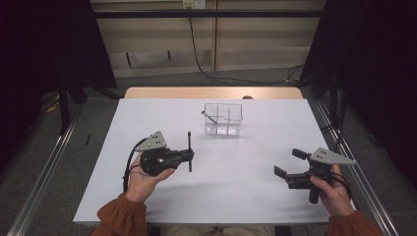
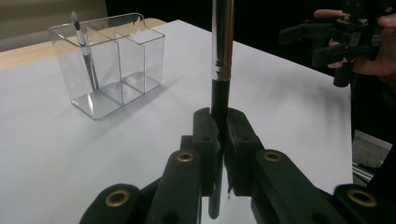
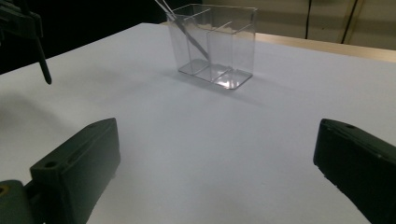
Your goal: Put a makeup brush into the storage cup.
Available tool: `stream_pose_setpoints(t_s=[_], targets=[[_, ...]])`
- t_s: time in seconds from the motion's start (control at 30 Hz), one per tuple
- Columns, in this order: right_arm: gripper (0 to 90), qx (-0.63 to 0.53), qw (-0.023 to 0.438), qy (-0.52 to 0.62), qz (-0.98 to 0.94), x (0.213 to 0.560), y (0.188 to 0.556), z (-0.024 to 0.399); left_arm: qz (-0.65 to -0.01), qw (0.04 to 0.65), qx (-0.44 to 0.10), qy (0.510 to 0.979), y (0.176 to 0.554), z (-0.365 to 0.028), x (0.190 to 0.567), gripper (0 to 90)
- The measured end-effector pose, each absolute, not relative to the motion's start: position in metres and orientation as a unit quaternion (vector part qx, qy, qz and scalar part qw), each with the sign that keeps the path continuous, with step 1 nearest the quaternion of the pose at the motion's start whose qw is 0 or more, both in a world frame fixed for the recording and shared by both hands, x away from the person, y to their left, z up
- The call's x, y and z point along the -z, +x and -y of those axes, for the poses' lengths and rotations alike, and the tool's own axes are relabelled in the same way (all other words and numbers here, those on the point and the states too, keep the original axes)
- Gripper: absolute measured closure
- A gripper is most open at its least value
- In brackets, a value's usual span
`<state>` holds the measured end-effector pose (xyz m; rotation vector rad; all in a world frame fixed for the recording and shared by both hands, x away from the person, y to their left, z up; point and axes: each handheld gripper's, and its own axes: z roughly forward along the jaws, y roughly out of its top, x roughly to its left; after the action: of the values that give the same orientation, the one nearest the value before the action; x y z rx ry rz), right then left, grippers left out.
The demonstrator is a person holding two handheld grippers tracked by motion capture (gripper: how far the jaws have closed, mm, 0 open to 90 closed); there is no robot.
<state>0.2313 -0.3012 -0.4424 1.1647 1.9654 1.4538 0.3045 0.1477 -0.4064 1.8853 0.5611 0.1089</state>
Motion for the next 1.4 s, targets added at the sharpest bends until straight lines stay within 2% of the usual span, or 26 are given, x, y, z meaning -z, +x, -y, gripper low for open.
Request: stream_pose_setpoints(t_s=[0.8, 1.4], targets=[[0.0, -0.533, 0.243, 0.416, -0.695, 0.456, 0.219, 0.308, -0.245, 0.582, -0.088, 0.771, 0.327, -0.106, 0.386, 84.4], [0.0, -0.534, 0.242, 0.408, -0.7, 0.456, 0.218, 0.307, -0.268, 0.594, -0.117, 0.75, 0.373, -0.097, 0.372, 84.4]])
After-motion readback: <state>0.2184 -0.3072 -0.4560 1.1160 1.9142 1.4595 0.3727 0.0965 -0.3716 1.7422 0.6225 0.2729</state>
